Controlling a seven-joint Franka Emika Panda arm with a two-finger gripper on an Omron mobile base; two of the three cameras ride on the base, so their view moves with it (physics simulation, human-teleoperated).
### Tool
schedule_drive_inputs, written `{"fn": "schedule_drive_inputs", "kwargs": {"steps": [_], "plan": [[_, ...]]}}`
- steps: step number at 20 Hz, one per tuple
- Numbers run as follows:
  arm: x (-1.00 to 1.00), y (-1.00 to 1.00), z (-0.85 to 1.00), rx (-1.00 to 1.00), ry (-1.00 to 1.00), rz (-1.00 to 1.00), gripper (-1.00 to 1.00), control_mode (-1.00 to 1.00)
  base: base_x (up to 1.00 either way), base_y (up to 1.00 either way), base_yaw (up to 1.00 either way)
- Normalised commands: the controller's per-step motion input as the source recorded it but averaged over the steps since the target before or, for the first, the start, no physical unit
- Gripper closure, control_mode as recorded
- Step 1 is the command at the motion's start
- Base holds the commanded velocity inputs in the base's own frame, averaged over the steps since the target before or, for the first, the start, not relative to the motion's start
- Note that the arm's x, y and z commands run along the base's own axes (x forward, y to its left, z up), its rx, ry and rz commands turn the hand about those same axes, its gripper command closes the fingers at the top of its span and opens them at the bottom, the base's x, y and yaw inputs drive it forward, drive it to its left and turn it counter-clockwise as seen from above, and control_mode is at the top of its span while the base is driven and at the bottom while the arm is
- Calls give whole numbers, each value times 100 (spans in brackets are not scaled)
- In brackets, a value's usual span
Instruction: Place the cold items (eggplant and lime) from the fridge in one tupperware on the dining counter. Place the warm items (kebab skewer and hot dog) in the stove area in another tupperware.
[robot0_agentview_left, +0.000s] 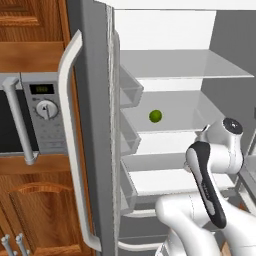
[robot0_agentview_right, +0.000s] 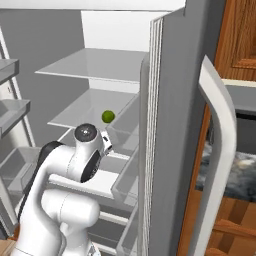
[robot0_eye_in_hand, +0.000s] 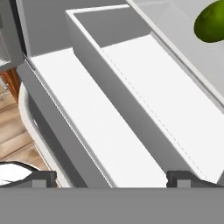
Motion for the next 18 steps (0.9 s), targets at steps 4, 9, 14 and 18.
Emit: {"fn": "schedule_drive_inputs", "kwargs": {"steps": [4, 9, 14, 18], "plan": [[0, -22, 0, 0, -7, -1, -100, -100, 0, 0, 0], [12, 9, 4, 0, -5, -7, -100, -100, 0, 0, 0], [12, 69, 36, -2, -6, -15, -100, -100, 0, 0, 0], [8, 20, 73, 5, -4, -6, -100, -100, 0, 0, 0]]}}
